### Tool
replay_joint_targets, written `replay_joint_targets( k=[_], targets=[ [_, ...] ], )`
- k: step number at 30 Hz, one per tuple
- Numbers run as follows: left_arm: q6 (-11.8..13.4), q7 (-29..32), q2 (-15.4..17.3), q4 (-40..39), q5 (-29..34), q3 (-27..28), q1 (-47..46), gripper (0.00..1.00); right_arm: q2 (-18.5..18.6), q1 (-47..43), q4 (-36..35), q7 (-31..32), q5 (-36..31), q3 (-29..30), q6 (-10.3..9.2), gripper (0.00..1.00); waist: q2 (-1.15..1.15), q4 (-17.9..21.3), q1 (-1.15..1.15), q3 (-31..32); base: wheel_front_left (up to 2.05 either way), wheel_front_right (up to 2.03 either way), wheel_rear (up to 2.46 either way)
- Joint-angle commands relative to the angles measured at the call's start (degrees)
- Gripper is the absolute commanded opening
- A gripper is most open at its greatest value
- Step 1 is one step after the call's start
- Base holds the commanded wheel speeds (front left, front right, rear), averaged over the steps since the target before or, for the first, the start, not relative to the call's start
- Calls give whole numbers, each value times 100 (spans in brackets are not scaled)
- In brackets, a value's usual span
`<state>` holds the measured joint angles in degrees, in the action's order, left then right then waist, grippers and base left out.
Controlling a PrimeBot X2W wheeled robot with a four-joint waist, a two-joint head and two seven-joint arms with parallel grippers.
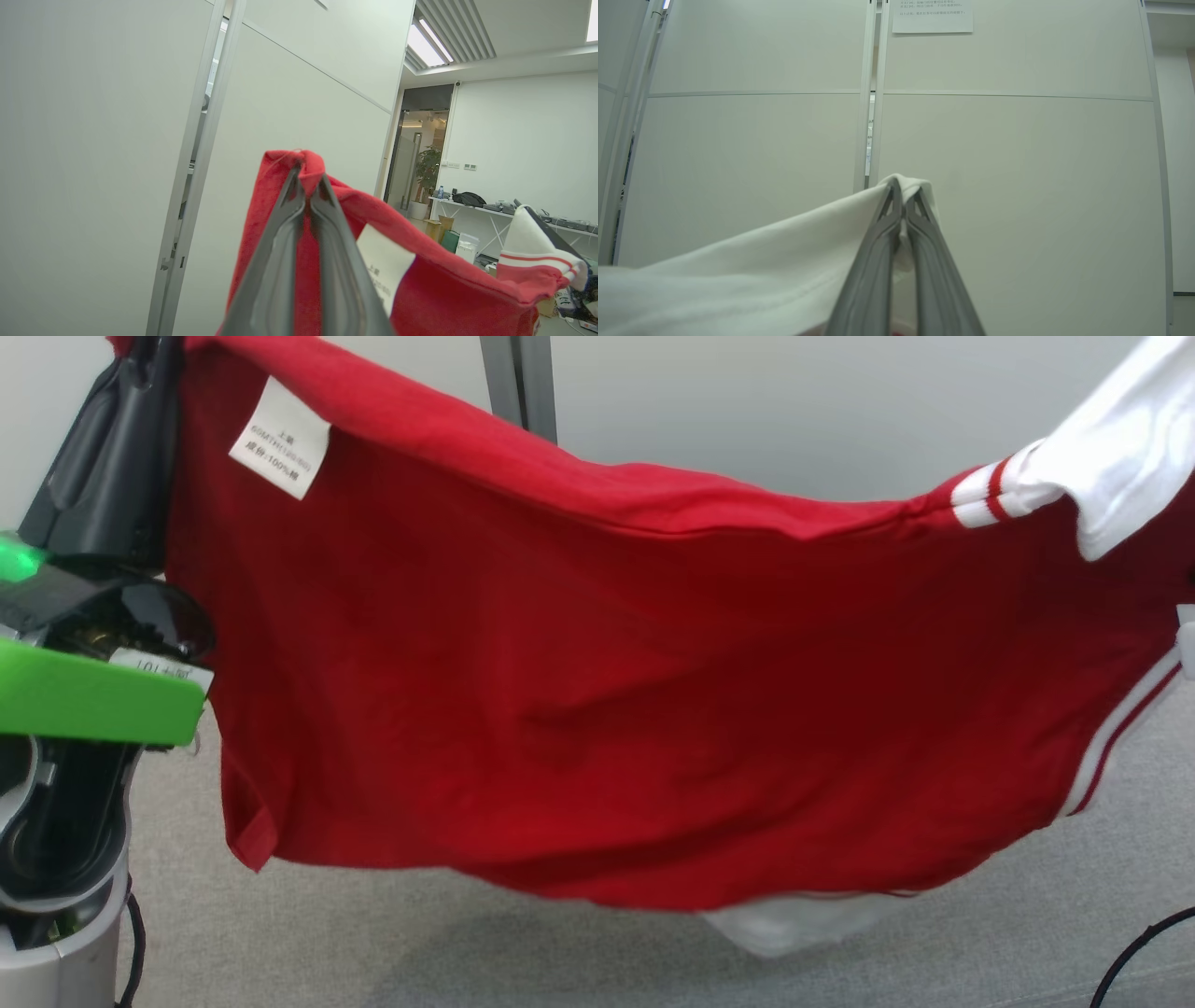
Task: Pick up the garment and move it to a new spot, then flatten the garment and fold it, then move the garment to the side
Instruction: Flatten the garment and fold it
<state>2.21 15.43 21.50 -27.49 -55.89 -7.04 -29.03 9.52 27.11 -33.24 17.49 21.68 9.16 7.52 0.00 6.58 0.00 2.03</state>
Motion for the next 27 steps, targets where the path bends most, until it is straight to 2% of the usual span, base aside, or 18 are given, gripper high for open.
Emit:
replay_joint_targets(
  k=[1,4,9,12,17,21,24,27],
  targets=[
    [19,57,54,69,99,-54,-148,0,-17,102,-24,31,-34,13,-7,0,0,46,0,-79,0,0,0],
    [19,160,93,306,202,-188,-329,0,60,237,102,42,-182,-12,-7,0,0,72,0,-218,0,0,0],
    [-29,249,172,948,468,-370,-760,0,29,598,724,-99,-250,-168,-7,0,0,77,0,-791,0,0,0],
    [-102,257,232,1438,639,-466,-1166,0,37,1059,1331,-295,-343,-354,-7,0,0,97,0,-1205,0,0,0],
    [-248,248,328,2558,1183,-669,-2382,0,-53,2588,2776,-830,-704,-694,-7,0,0,174,0,-1967,0,0,0],
    [-266,-103,282,3636,1738,-748,-3670,0,-201,4121,3959,-1502,-1345,-826,-7,0,0,280,0,-2505,0,0,0],
    [-322,-681,237,4443,2256,-863,-4574,0,-392,5125,4848,-2102,-1855,-748,-7,0,0,397,0,-2853,0,0,0],
    [-381,-1320,144,5096,2588,-943,-5153,0,-552,5665,5515,-2603,-2176,-604,-7,0,0,482,0,-3125,0,0,0]
  ],
)
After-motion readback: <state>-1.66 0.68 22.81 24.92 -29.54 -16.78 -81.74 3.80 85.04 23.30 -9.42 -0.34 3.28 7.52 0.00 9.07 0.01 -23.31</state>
